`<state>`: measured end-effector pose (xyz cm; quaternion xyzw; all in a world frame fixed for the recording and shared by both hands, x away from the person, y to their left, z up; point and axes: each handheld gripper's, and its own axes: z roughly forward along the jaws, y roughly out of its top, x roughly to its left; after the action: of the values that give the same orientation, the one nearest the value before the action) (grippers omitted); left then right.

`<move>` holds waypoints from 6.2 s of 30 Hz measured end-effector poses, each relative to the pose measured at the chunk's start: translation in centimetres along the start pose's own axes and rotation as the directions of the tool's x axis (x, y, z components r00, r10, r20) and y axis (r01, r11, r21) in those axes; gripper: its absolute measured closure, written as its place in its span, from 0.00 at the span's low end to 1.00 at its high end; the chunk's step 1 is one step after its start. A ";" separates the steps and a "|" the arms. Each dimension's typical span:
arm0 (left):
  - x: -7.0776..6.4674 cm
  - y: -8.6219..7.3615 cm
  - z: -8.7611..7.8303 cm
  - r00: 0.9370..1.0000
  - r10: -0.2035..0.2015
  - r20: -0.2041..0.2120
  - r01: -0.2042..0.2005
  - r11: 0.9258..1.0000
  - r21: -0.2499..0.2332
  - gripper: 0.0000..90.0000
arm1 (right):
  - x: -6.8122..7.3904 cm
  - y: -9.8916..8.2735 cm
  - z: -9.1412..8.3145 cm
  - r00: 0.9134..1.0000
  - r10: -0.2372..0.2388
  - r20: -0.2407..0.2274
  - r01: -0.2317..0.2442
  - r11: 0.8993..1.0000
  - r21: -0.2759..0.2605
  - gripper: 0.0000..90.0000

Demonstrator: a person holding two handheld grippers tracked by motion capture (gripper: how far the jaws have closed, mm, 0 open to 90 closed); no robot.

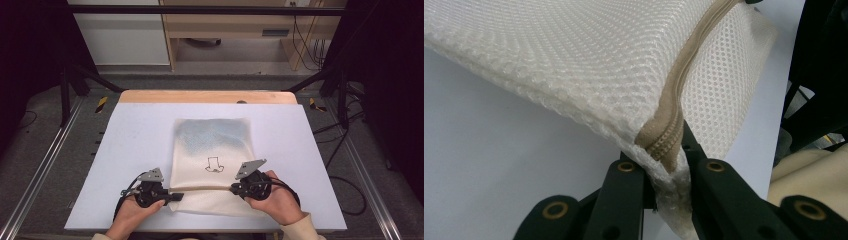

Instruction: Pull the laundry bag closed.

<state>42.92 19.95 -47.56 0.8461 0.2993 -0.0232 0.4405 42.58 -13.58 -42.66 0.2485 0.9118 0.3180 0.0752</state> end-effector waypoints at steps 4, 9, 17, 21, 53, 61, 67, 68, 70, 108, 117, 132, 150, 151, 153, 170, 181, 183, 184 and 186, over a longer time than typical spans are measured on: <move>0.0 0.0 0.0 1.000 0.000 0.000 0.000 1.000 0.001 0.94 | -0.1 -0.3 -0.3 1.000 0.008 0.014 -0.008 1.000 0.001 0.91; 0.0 -0.1 0.1 1.000 -0.003 -0.001 0.003 1.000 0.001 0.94 | -0.5 -1.0 -0.8 0.999 0.024 0.031 -0.024 1.000 -0.003 0.91; 0.0 -0.1 0.2 1.000 -0.002 -0.002 0.002 1.000 0.005 0.94 | -0.7 -1.9 -1.4 0.998 0.045 0.039 -0.045 0.999 -0.009 0.91; 0.0 -0.1 0.2 1.000 -0.002 -0.004 0.002 1.000 0.004 0.94 | -0.7 -2.0 -1.4 0.998 0.045 0.041 -0.044 0.999 -0.017 0.91; -0.1 0.0 0.2 1.000 0.003 -0.002 -0.003 1.000 -0.003 0.94 | -1.4 -3.3 -2.6 0.995 0.069 0.069 -0.067 0.997 -0.028 0.91; -0.2 0.0 0.2 1.000 0.006 -0.006 -0.006 1.000 -0.006 0.94 | -1.4 -3.5 -2.7 0.995 0.075 0.072 -0.073 0.997 -0.024 0.91; -0.2 0.1 0.1 1.000 0.010 -0.008 -0.010 1.000 -0.005 0.94 | -1.5 -3.6 -2.7 0.995 0.073 0.074 -0.071 0.997 -0.022 0.91; -0.2 0.1 0.1 1.000 0.010 -0.009 -0.010 1.000 -0.004 0.94 | -1.5 -3.6 -2.7 0.995 0.069 0.077 -0.068 0.997 -0.019 0.91; -0.1 0.1 0.1 1.000 0.010 -0.012 -0.010 1.000 -0.005 0.94 | -1.4 -3.7 -2.5 0.995 0.071 0.074 -0.070 0.997 -0.016 0.91; -0.2 0.2 -0.2 0.999 0.024 -0.039 -0.024 1.000 -0.010 0.94 | -1.8 -4.8 -2.7 0.993 0.091 0.077 -0.091 0.996 -0.003 0.91; -0.3 0.3 -0.3 0.999 0.033 -0.042 -0.033 0.999 -0.008 0.94 | -1.9 -5.2 -2.9 0.992 0.095 0.087 -0.095 0.995 0.006 0.91; -0.3 0.5 -0.6 0.998 0.037 -0.049 -0.038 0.999 -0.023 0.94 | -2.2 -5.8 -3.2 0.990 0.113 0.090 -0.114 0.993 0.010 0.91; -0.2 0.4 -0.6 0.998 0.041 -0.046 -0.042 0.999 -0.013 0.94 | -2.7 -6.4 -3.4 0.987 0.133 0.095 -0.135 0.991 0.015 0.91; -0.2 0.4 -0.6 0.998 0.043 -0.048 -0.043 0.999 -0.013 0.94 | -2.7 -6.4 -3.4 0.987 0.133 0.095 -0.135 0.991 0.014 0.91; -0.3 0.4 -0.6 0.998 0.043 -0.048 -0.044 0.999 -0.015 0.94 | -2.7 -6.4 -3.5 0.987 0.132 0.094 -0.134 0.991 0.012 0.91; -0.3 0.4 -0.6 0.998 0.043 -0.045 -0.043 0.999 -0.013 0.94 | -2.7 -6.5 -3.3 0.985 0.135 0.112 -0.140 0.989 0.038 0.91; -0.4 0.6 -0.7 0.998 0.045 -0.053 -0.045 0.999 -0.012 0.93 | -2.6 -6.5 -3.3 0.984 0.137 0.116 -0.142 0.989 0.042 0.91; -0.4 0.5 -0.6 0.997 0.047 -0.055 -0.047 0.999 -0.009 0.92 | -2.6 -6.5 -3.3 0.984 0.133 0.118 -0.138 0.990 0.042 0.91; -0.4 0.5 -0.6 0.997 0.047 -0.060 -0.048 0.999 -0.009 0.92 | -2.6 -6.5 -3.3 0.984 0.134 0.118 -0.139 0.989 0.043 0.91; -0.5 0.5 -0.6 0.997 0.049 -0.060 -0.050 0.999 -0.009 0.91 | -2.6 -6.5 -3.2 0.985 0.131 0.117 -0.136 0.990 0.044 0.91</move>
<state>42.67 19.98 -46.65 0.8513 0.2915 0.0146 0.4361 41.27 -20.99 -44.17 0.3287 0.8953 0.2839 0.0990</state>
